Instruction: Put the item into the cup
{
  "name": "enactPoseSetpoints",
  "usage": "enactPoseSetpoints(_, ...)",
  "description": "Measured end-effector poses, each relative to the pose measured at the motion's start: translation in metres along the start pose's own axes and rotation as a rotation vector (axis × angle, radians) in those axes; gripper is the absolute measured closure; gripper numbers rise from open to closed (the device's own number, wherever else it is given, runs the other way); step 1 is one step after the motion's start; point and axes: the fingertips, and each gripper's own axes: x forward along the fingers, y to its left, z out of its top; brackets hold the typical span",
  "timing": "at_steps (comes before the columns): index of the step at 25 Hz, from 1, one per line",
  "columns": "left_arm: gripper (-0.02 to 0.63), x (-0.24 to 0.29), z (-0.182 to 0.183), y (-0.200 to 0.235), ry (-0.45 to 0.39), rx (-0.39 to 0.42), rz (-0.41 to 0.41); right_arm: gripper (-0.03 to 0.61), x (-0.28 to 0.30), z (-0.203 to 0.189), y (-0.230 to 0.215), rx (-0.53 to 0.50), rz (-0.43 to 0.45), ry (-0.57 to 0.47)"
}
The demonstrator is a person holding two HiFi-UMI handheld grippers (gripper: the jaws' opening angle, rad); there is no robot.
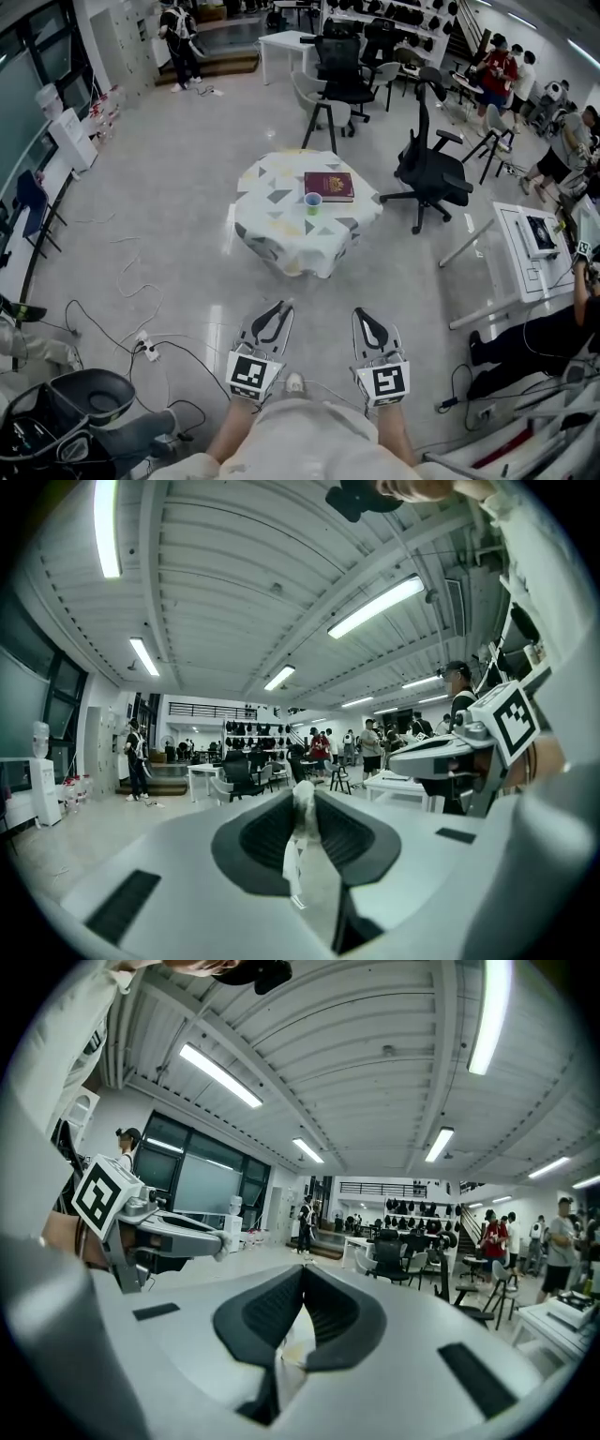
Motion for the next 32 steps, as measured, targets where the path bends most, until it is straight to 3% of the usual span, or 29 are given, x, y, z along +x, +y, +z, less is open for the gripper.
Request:
enactPoseSetpoints(14, 0.538, 0.008, -0.007, 0.030, 0.005, -0.011, -0.001, 0.571, 0.019, -0.005, 0.001, 0.011, -0.048, 0.039)
enactPoseSetpoints(24, 0.538, 0.025, -0.004, 0.048, 0.001, -0.013, 0.039, 0.571, 0.051, -0.007, -0.006, 0.014, -0.010, 0.027)
enactPoseSetpoints(32, 0.537, 0.063, -0.008, 0.058, 0.022, -0.014, 0.070, 0.571, 0.084, -0.018, -0.037, 0.032, 0.014, 0.031)
